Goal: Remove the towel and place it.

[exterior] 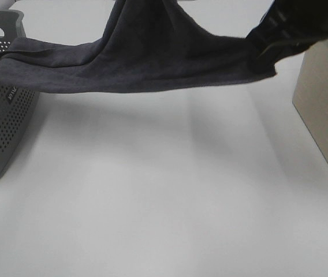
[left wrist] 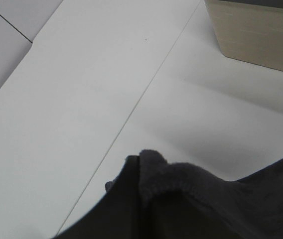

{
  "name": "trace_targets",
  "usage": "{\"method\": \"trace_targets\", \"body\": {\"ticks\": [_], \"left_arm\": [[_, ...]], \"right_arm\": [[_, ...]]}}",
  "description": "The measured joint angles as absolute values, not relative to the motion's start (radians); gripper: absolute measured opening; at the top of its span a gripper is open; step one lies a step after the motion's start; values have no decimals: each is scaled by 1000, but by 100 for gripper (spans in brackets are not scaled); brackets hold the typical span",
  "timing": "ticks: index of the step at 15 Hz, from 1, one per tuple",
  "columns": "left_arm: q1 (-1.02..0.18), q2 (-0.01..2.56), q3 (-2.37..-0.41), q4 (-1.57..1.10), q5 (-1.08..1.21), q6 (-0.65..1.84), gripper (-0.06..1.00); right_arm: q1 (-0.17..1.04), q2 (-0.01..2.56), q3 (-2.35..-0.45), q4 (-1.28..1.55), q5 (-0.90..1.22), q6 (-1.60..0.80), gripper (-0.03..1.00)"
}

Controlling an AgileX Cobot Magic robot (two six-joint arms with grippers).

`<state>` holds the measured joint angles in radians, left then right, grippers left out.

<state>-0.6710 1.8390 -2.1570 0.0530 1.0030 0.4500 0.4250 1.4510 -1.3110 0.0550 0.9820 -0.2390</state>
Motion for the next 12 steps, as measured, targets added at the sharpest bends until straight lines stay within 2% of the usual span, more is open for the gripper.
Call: {"method": "trace_targets", "body": {"ticks": [3, 9, 12], "left_arm": [[-671, 1839, -2157, 87, 904, 451, 0], [-636, 1839, -2157, 209, 588, 450, 0], [-574, 1839, -2157, 212, 486, 450, 0]], "right_arm": [[425, 1456, -1501, -164, 1003, -208, 1], [425, 1552, -1873, -390, 936, -205, 1], [425, 1600, -1947, -451, 830, -203, 1]]}}
